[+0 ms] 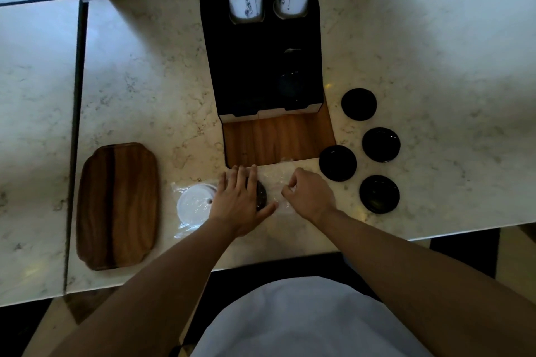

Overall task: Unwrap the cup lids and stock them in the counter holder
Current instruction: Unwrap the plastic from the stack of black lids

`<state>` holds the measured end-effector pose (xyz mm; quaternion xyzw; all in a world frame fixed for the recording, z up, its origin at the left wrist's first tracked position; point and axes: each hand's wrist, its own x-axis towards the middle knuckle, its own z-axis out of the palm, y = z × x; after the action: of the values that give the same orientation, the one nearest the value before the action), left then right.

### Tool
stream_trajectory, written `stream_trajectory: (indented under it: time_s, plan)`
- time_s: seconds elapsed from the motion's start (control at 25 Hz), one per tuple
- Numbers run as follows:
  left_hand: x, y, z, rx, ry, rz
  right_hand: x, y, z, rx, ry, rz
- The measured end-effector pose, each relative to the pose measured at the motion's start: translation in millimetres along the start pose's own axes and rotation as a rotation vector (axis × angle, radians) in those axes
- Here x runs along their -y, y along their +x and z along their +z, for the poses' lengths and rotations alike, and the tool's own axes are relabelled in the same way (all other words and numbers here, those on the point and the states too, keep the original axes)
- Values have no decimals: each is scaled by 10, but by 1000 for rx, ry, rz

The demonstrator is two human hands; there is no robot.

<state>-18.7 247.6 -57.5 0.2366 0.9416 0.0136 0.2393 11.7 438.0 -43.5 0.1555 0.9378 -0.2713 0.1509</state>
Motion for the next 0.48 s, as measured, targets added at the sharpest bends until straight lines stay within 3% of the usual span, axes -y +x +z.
stream_trajectory:
  time_s: [0.48]
  plan:
    - [15,-14,9,-26,-15,6,-325,-33,-208,-19,141,144]
